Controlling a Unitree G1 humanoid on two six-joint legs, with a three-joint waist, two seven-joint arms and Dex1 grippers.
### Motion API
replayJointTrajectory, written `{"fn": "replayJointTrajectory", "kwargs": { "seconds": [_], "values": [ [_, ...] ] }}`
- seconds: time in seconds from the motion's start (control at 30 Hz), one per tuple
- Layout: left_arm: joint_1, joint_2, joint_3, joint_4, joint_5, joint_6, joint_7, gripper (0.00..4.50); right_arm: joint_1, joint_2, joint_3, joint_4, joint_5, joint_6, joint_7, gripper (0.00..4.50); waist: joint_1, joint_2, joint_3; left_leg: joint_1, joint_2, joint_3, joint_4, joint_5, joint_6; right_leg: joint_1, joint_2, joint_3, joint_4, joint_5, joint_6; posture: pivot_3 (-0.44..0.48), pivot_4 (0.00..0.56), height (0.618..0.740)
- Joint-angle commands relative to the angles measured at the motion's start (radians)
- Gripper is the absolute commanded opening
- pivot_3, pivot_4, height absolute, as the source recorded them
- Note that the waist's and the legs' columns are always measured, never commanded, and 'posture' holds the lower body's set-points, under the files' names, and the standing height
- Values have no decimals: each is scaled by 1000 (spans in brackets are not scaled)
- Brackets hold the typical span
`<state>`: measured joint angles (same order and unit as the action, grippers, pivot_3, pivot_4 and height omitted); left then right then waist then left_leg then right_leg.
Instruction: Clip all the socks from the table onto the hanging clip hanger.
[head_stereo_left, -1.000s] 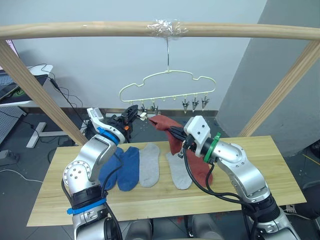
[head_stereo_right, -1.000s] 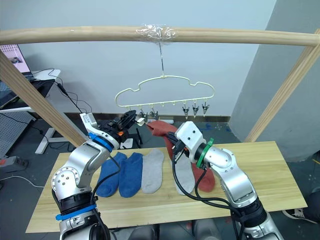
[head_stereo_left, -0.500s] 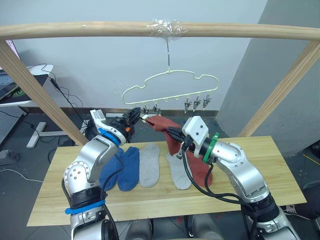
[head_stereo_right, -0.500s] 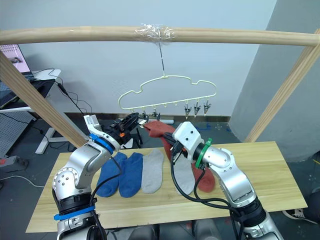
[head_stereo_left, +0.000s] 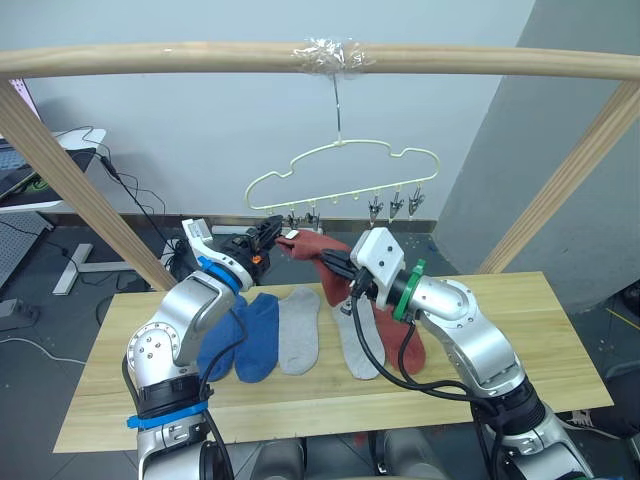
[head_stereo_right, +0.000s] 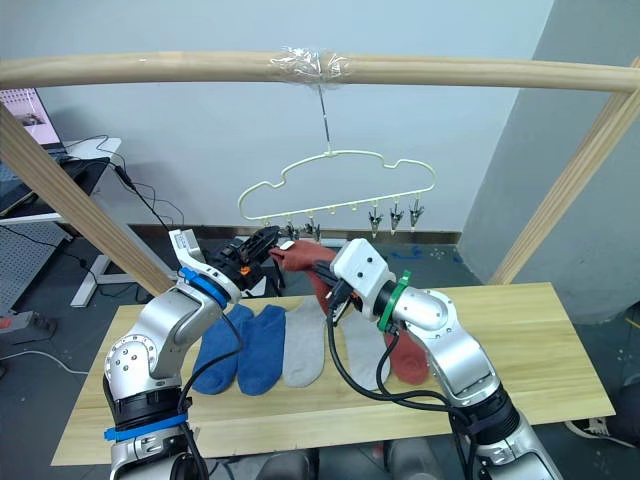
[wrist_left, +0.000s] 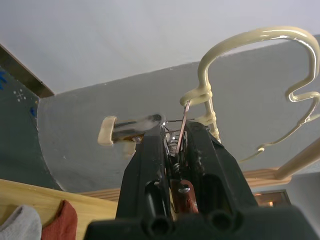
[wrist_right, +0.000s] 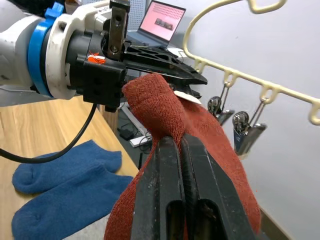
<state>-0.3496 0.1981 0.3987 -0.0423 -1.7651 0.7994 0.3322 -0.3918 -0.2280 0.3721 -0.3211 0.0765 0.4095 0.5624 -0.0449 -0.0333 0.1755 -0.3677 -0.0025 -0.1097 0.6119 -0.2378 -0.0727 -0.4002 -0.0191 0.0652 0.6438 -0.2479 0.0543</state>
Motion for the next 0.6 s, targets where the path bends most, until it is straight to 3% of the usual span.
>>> {"fn": "replayJointTrajectory", "kwargs": {
  "seconds": [0.03, 0.13, 0.43, 0.6],
  "values": [
    [18, 38, -12, -43, 47, -1, -44, 239, -18, 0, -1, -7, -11, -48, 6, 12, 0, 0, 0, -1, 0, 0, 0, 0, 0, -1, 0, 0, 0, 0, 0, 18, 156, 740],
    [30, 66, -30, -74, 134, -14, -103, 239, -15, -1, 1, 0, -15, -61, 10, 12, 1, 0, 0, -6, 0, 0, 0, 0, 0, -6, 0, 0, 1, 0, 0, 21, 155, 740],
    [59, 79, 15, -111, 74, -34, -118, 3083, -18, 7, 10, 24, -16, -85, 20, 0, 16, 0, 0, -12, 0, -3, 0, 0, -1, -11, 0, -2, 0, 0, 0, 40, 143, 740],
    [122, 192, 22, -170, 103, 15, -166, 4465, -15, 36, 12, 45, 10, -65, 24, 0, 13, 0, 0, -12, 0, -3, 0, 0, -1, -11, -1, -2, 0, 0, 0, 44, 143, 740]
  ]
}}
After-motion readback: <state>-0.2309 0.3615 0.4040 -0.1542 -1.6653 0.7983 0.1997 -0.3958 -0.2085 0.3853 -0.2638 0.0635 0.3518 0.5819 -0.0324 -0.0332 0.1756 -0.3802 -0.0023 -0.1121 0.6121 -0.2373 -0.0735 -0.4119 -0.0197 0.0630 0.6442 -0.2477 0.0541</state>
